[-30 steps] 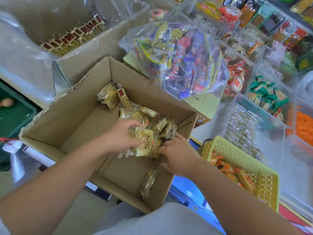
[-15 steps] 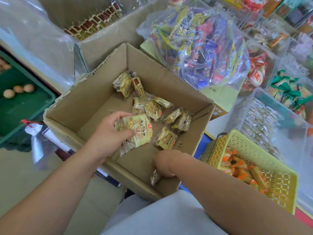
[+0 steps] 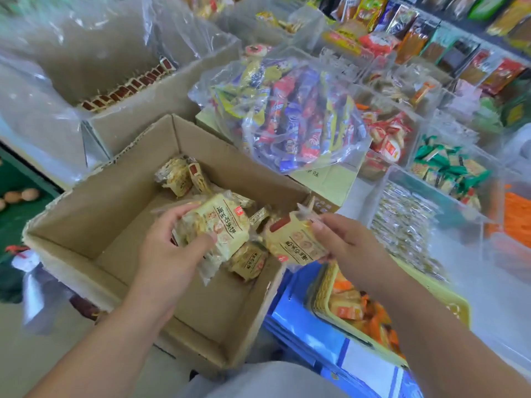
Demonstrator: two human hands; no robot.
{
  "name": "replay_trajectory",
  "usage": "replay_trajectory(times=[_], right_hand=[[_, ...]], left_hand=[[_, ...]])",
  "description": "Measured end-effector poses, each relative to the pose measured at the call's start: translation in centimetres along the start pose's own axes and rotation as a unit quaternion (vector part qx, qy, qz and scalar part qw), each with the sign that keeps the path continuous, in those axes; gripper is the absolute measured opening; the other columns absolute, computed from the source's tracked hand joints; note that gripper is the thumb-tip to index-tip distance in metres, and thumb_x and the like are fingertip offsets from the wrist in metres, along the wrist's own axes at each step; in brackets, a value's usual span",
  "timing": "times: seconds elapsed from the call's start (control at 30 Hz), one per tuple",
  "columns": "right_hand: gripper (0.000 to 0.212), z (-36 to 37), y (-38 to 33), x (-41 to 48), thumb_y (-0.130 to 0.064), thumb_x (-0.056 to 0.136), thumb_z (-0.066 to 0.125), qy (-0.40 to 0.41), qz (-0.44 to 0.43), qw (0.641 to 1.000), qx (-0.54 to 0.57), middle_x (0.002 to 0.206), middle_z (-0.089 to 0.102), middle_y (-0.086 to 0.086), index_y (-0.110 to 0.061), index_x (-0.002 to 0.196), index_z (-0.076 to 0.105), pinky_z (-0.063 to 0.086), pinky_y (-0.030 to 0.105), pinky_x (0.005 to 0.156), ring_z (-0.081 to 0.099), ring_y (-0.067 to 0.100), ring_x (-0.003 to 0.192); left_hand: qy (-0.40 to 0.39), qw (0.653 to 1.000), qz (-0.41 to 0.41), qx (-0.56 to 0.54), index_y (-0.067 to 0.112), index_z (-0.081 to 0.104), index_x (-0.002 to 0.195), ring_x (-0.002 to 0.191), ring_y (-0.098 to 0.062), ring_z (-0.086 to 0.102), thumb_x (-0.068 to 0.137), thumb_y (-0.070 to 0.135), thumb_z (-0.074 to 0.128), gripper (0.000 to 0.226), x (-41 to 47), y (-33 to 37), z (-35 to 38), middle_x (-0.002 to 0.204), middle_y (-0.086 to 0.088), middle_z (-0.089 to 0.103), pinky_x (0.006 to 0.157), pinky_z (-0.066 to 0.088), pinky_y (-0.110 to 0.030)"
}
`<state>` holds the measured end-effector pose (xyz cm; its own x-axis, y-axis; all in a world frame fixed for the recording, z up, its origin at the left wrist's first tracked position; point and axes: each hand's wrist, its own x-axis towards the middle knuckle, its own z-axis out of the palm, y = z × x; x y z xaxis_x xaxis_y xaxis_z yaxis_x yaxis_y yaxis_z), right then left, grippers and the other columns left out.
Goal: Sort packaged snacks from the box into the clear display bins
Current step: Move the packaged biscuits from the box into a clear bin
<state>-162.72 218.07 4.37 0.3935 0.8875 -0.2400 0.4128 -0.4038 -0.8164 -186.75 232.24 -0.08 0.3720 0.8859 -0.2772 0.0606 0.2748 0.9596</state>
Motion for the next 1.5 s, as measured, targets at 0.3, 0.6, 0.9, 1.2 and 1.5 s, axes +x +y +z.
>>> replay_trajectory(times=[0.3, 0.6, 0.9, 1.2, 1.5], right_hand=[[0.021, -8.1, 10.8, -8.9, -0.041, 0.101, 0.056, 0.155, 0.087, 0.934, 0.311, 0.097, 0.077, 0.004, -0.035, 0.116, 0.068, 0.054, 0.024, 0.056, 0.067, 0.015, 0.067], [0.003, -15.2, 18.7, -14.4, -0.034, 0.101, 0.061, 0.224, 0.078, 0.913, 0.333, 0.085, 0.073, 0.006, -0.035, 0.104, 0.06, 0.05, 0.032, 0.049, 0.058, 0.02, 0.054], [0.072, -17.3, 22.6, -15.0, -0.083, 0.073, 0.061, 0.166, 0.033, 0.957, 0.237, 0.137, 0.048, -0.025, -0.047, 0.134, 0.056, 0.056, 0.033, 0.093, 0.06, 0.0, 0.115], [0.047, -19.8, 25.7, -13.7, -0.074, 0.076, 0.062, 0.237, 0.146, 0.915, 0.291, 0.099, 0.069, -0.016, -0.04, 0.109, 0.061, 0.059, 0.035, 0.079, 0.068, 0.005, 0.089], [0.058, -22.5, 27.1, -12.5, -0.059, 0.076, 0.072, 0.06, 0.168, 0.886, 0.429, 0.113, 0.075, 0.004, -0.023, 0.122, 0.067, 0.058, 0.031, 0.08, 0.072, 0.022, 0.099]], left_hand=[[-0.059, 0.997, -0.035, 0.039, 0.047, 0.069, 0.107, 0.073, -0.01, 0.076, 0.087, 0.01, 0.078, 0.043, -5.8, -0.6, 14.5, 0.096, 0.013, 0.079, 0.059, 0.056, -0.028], [-0.143, 0.978, -0.14, 0.06, 0.046, 0.068, 0.111, 0.046, -0.033, 0.063, 0.067, 0.03, 0.087, 0.05, -12.3, -2.9, 28.9, 0.095, -0.011, 0.079, 0.046, 0.053, -0.034], [-0.153, 0.97, -0.119, 0.149, 0.051, 0.065, 0.114, 0.07, -0.034, 0.072, 0.059, 0.05, 0.082, 0.058, -13.2, -2.9, 36.7, 0.106, 0.008, 0.077, 0.082, 0.055, -0.046], [-0.259, 0.927, -0.102, 0.252, 0.057, 0.06, 0.123, 0.108, -0.016, 0.071, 0.056, 0.054, 0.077, 0.069, -10.7, -2.4, 41.9, 0.119, 0.021, 0.071, 0.096, 0.055, -0.051], [-0.342, 0.899, -0.179, 0.207, 0.047, 0.068, 0.119, 0.113, -0.032, 0.071, 0.052, 0.04, 0.085, 0.069, -5.2, -3.3, 42.6, 0.123, -0.003, 0.074, 0.105, 0.047, -0.064]])
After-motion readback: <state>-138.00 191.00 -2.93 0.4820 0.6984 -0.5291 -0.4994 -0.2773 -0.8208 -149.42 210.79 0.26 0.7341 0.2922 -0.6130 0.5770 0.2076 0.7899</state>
